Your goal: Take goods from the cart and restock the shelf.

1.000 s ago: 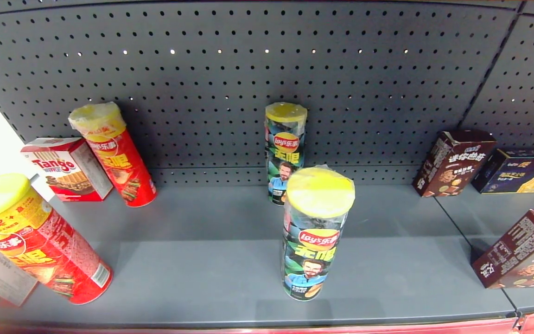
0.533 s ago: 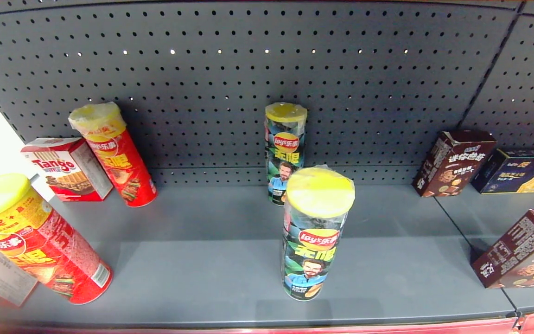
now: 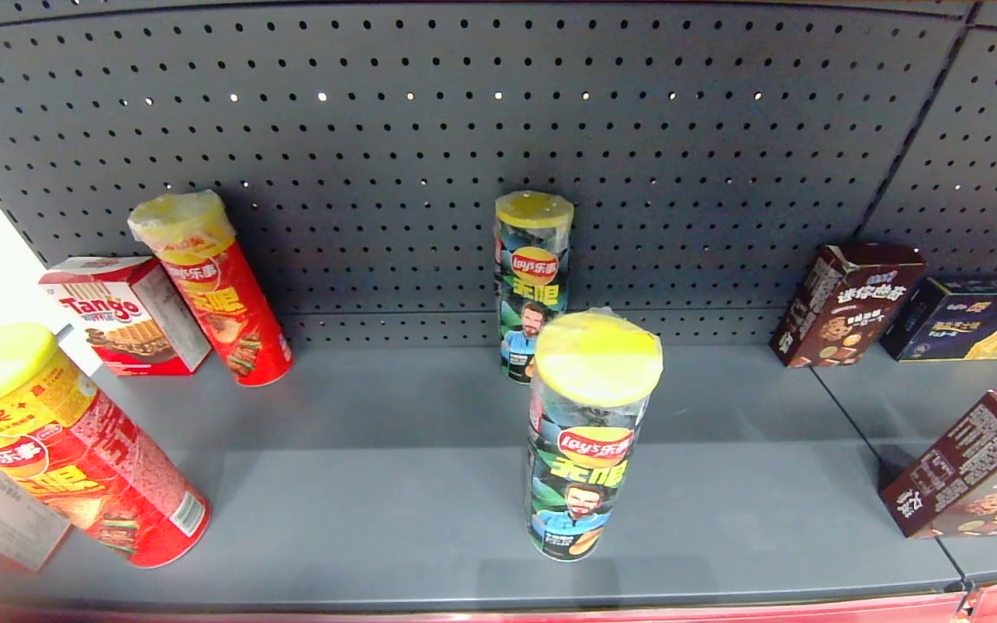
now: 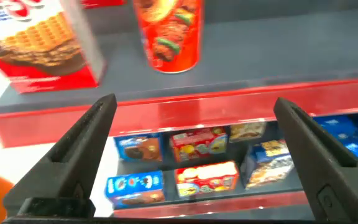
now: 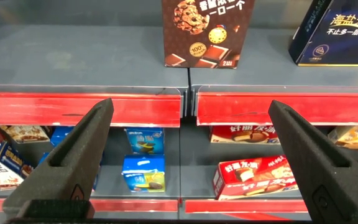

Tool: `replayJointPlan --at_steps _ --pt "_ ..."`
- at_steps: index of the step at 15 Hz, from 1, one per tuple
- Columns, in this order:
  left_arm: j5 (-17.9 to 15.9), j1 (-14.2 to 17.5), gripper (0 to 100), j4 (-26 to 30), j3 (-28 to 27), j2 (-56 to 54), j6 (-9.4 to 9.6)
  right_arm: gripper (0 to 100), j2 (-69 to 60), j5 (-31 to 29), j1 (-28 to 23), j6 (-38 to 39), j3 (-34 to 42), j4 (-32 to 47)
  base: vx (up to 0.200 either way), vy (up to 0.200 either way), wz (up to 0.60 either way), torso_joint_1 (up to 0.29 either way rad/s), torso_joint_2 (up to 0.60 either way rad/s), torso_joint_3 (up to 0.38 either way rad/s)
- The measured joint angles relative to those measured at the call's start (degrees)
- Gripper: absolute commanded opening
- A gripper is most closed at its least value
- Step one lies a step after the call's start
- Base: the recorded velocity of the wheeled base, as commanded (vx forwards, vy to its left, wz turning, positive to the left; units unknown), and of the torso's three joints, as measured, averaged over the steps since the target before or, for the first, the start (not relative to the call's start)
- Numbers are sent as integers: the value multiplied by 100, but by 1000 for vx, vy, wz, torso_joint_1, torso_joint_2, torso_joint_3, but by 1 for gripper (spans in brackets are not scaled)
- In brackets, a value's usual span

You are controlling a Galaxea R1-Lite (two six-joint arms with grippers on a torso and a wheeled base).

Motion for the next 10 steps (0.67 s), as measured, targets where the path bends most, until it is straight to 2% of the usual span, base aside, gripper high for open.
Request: replayJointPlan --at_steps 6,8,10 --pt "-38 -4 100 0 0 2 11 100 100 21 -12 -144 -156 -11 0 0 0 0 0 0" --pt "-68 -9 100 2 0 2 41 100 589 76 -33 1 -749 -93 0 0 0 0 0 0" --pt "-66 -9 100 5 0 2 39 100 1564 385 20 -51 -1603 -187 0 0 0 0 0 0"
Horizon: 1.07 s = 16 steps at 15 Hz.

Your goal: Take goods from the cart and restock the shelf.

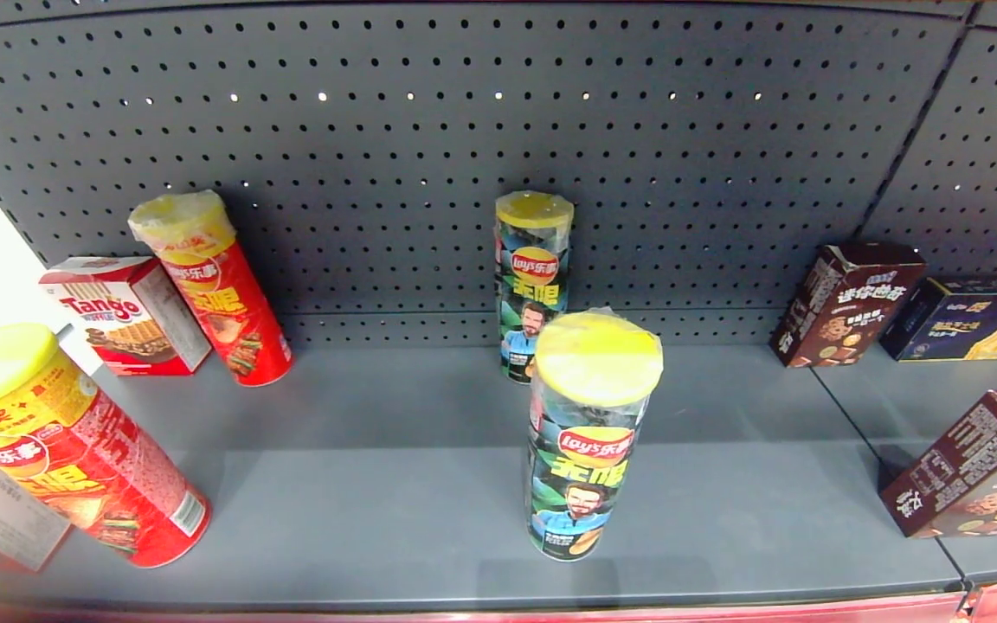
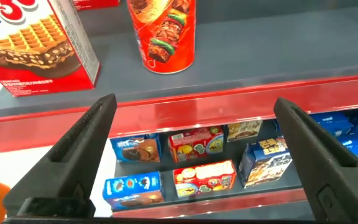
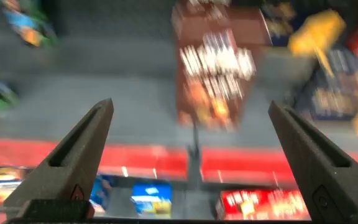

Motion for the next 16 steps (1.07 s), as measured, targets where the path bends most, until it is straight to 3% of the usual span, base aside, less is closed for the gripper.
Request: replayJointPlan --at_steps 3,7,12,16 --pt "2 0 100 0 0 0 -13 100 1296 325 216 -158 -1112 -74 0 0 0 0 0 0" --pt "-2 0 100 2 0 0 -13 100 2925 391 1098 -405 -2369 -121 0 0 0 0 0 0" --pt "2 0 100 0 0 2 -50 100 4459 118 2570 -539 -2754 -558 0 0 0 0 0 0" --pt "-5 0 100 2 0 5 -50 100 5279 79 3195 -542 -2754 -688 0 0 0 0 0 0"
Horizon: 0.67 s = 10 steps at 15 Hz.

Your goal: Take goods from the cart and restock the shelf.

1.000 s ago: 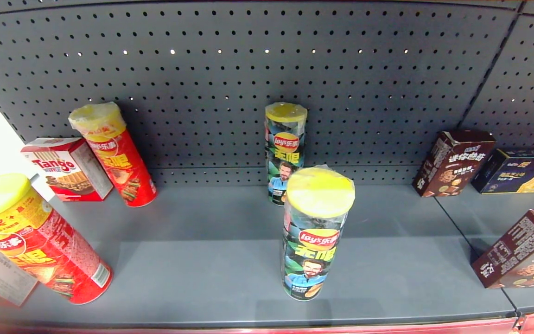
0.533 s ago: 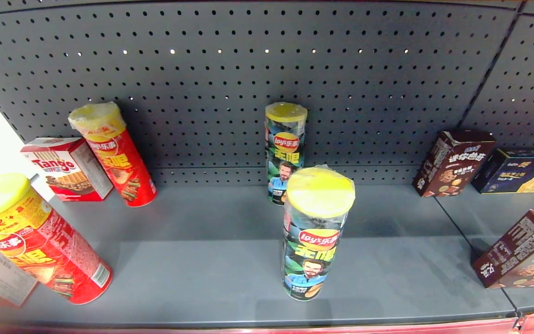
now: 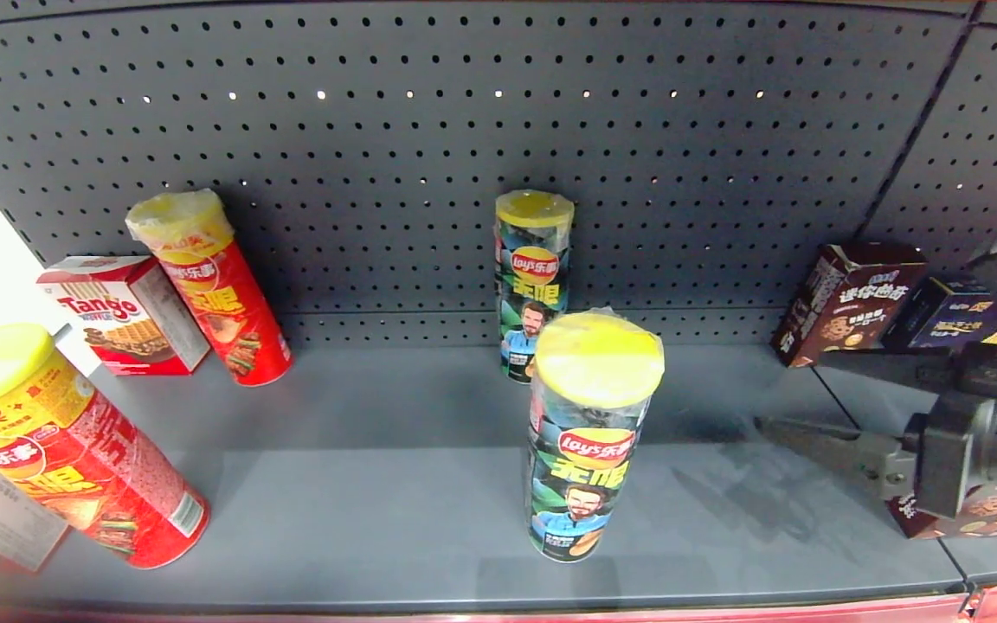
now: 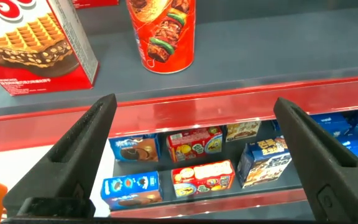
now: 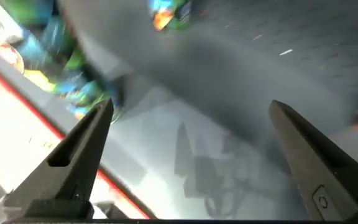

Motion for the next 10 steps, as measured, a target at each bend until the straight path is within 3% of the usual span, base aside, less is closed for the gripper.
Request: replayJointPlan --at_steps 4,10 --pt "0 0 100 0 0 2 0 100 496 -200 472 0 9 -7 0 0 0 0 0 0" --pt "0 0 100 0 0 4 0 100 750 -213 791 -7 167 1 0 0 0 0 0 0"
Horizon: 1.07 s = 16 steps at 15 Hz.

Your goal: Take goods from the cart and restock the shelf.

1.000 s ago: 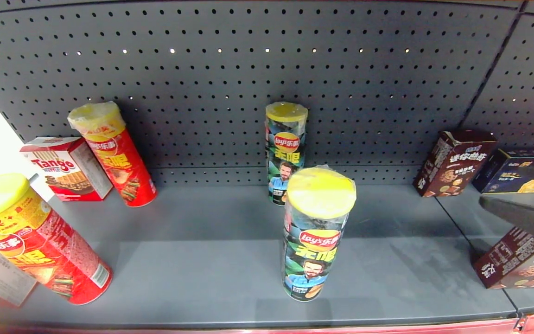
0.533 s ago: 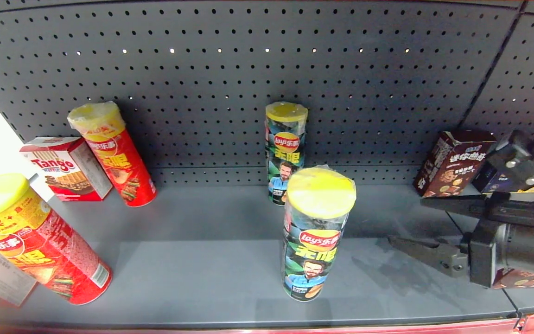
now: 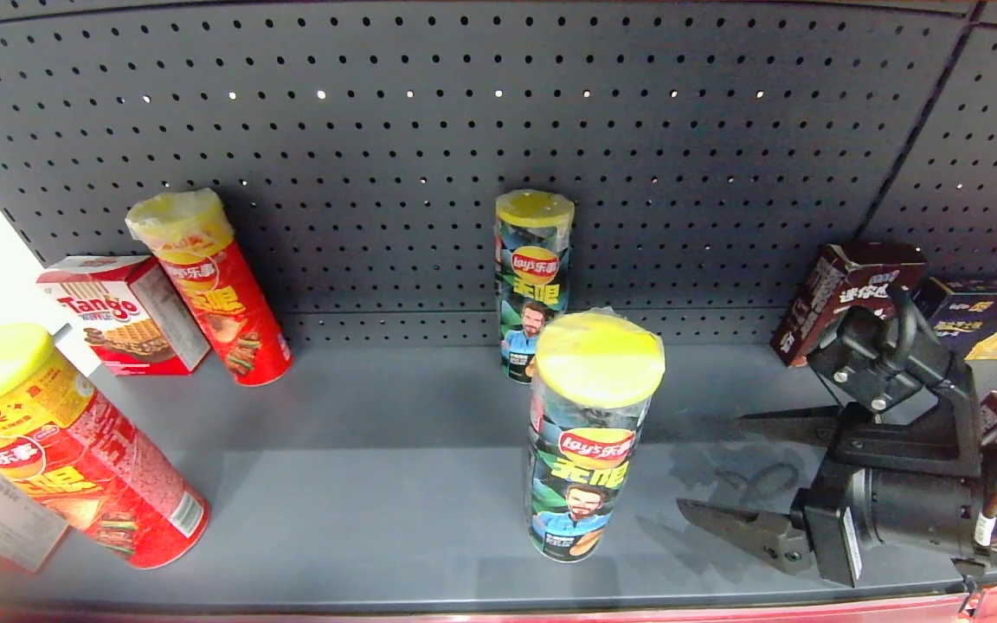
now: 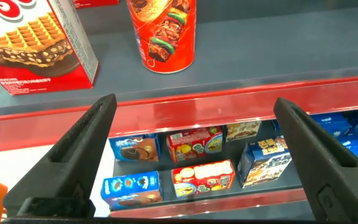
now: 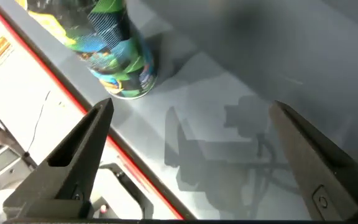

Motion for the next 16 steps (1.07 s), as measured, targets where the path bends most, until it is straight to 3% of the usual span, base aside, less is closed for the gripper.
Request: replayJointPlan --at_steps 16 --pt "7 0 100 -2 0 5 -7 100 772 -38 246 0 -322 -261 0 0 0 0 0 0"
